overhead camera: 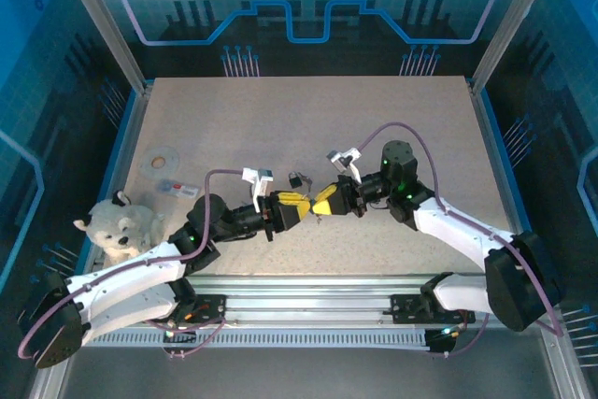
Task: Lock with the key
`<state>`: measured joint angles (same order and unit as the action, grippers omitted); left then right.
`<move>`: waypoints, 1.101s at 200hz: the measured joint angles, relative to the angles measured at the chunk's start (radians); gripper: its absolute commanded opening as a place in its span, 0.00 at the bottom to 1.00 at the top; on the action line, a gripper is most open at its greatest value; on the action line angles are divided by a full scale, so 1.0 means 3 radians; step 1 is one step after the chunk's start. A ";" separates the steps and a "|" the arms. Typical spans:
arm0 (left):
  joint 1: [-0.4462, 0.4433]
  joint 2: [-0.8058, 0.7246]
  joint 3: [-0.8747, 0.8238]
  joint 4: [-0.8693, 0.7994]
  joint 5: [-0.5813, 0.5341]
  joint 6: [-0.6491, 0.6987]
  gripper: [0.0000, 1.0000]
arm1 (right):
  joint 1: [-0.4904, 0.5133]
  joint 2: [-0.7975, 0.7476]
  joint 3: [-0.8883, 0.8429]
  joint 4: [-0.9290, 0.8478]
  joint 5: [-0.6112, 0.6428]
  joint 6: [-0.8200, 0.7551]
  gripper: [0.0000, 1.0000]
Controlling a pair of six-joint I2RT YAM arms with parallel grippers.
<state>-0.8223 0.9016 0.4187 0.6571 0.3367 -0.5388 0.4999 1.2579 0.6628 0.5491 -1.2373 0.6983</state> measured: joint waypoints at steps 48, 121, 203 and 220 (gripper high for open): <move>-0.0001 -0.0055 0.0000 -0.0186 0.0100 0.0061 0.43 | 0.0039 -0.0071 -0.0134 -0.0118 0.0214 -0.0127 0.00; 0.0000 -0.0308 -0.0009 -0.0470 0.0065 0.0074 0.60 | 0.0134 -0.0071 -0.0141 -0.0130 0.0389 -0.0164 0.00; 0.0164 -0.0570 -0.0100 -0.0865 -0.0141 -0.0031 0.80 | 0.0239 -0.0061 -0.0100 -0.0217 0.0701 -0.0309 0.00; 0.0214 -0.0584 -0.0100 -0.0910 -0.0189 -0.0048 0.81 | 0.0271 -0.0047 -0.0084 -0.0252 0.0712 -0.0345 0.00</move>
<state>-0.7582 0.7265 0.3885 0.3840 0.2798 -0.5533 0.5812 1.2438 0.6376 0.4736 -1.0237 0.5949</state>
